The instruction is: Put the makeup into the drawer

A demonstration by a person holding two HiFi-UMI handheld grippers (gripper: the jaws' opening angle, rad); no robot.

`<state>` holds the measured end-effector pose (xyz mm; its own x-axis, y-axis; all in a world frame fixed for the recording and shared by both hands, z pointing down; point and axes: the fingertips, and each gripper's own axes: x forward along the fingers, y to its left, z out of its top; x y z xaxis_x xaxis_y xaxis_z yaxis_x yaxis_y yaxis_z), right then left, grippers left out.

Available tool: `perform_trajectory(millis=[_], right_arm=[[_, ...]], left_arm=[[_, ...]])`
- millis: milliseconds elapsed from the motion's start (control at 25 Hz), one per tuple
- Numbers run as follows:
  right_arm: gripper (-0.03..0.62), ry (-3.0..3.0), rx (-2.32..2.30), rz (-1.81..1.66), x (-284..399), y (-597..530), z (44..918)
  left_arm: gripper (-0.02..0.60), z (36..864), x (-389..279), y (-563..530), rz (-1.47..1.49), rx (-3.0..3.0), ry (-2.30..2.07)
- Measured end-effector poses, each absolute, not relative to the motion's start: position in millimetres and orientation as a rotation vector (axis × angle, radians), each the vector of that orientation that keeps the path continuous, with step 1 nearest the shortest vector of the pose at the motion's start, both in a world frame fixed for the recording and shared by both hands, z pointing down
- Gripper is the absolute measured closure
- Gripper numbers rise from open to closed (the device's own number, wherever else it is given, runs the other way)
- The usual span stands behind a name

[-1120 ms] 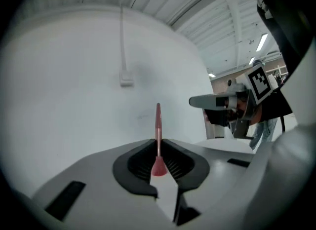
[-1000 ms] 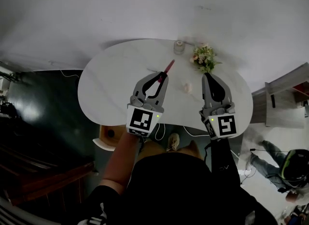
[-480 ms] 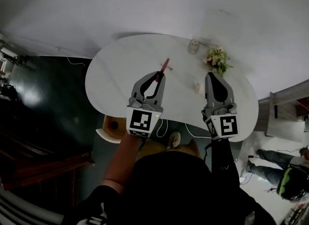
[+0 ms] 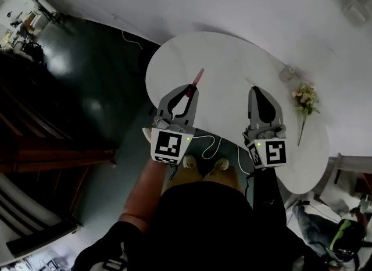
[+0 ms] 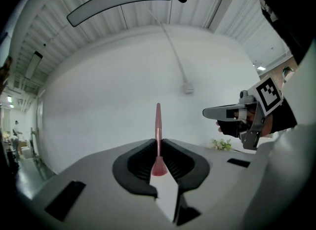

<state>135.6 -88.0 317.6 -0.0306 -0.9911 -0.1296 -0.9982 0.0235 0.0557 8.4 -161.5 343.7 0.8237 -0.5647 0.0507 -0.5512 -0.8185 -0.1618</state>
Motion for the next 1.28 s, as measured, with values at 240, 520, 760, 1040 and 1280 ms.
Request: perform_trajectory(millis=[240, 520, 760, 1040, 1280], right_arm=[[0.589, 2.336, -1.988, 0.194, 65, -134, 319], [0.589, 2.427, -1.911, 0.168, 15, -159, 324], [0.589, 2.447, -1.934, 0.126, 10, -167, 339], [0.589, 2.45, -1.979, 0.062, 19, -169, 357], [0.589, 2.44, -2.012, 0.045, 27, -168, 362]], left_arm=[[0.538, 346, -71, -188, -0.17, -2.812, 1.079], [0.538, 355, -114, -199, -0.196, -2.789, 1.147], [0.538, 489, -151, -206, -0.676, -2.861, 1.201], [0.537, 623, -163, -167, -1.171, -2.997, 1.07], [0.537, 693, -172, -139, -1.636, -2.898, 0.89]])
